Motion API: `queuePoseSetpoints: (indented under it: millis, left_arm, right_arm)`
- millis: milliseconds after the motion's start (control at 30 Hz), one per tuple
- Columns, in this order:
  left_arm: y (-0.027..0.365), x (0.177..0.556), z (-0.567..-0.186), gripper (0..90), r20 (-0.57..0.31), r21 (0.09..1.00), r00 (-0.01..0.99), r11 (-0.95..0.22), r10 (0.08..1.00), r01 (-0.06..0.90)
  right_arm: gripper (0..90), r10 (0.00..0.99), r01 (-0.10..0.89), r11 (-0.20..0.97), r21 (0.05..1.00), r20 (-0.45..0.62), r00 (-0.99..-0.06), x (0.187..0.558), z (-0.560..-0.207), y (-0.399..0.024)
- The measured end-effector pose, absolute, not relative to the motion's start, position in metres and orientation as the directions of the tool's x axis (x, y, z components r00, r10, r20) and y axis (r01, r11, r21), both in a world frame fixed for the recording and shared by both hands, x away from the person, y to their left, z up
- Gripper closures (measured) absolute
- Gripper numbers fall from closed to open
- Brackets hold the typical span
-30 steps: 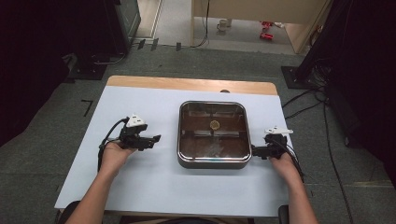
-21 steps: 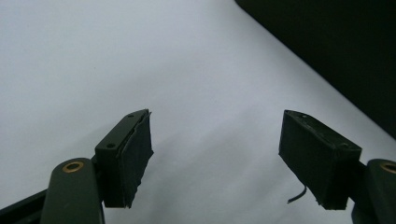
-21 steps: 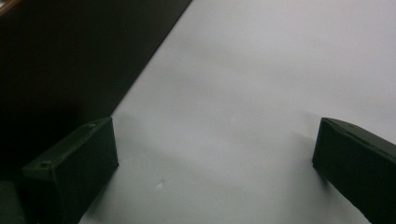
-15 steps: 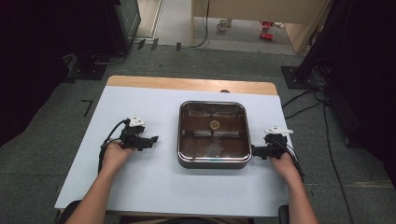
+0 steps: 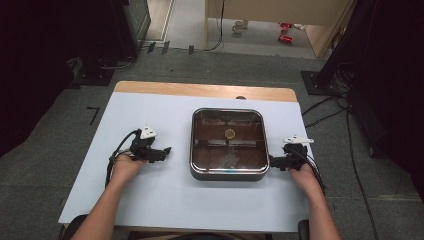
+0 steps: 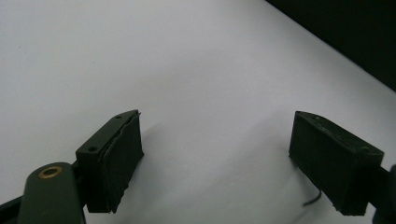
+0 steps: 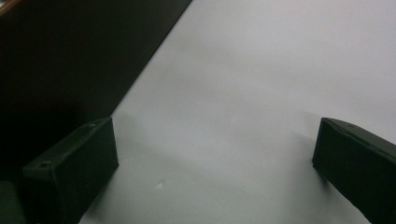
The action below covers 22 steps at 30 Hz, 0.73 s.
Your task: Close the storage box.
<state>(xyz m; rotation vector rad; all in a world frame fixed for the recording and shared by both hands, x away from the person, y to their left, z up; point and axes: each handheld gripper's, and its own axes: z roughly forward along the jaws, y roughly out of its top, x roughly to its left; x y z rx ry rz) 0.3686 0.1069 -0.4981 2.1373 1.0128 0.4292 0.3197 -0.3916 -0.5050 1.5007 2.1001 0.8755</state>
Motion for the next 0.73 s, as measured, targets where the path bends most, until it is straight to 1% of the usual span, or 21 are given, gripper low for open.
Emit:
queuePoseSetpoints:
  millis: [733]
  left_arm:
    - [0.1066,0.3683,-0.4980,17.3,-0.001,0.728,0.635,-0.434,0.772,0.530]
  right_arm:
    - [0.0,0.942,0.682,0.222,0.696,0.027,-0.335,0.3197,-0.5050,-0.3916]
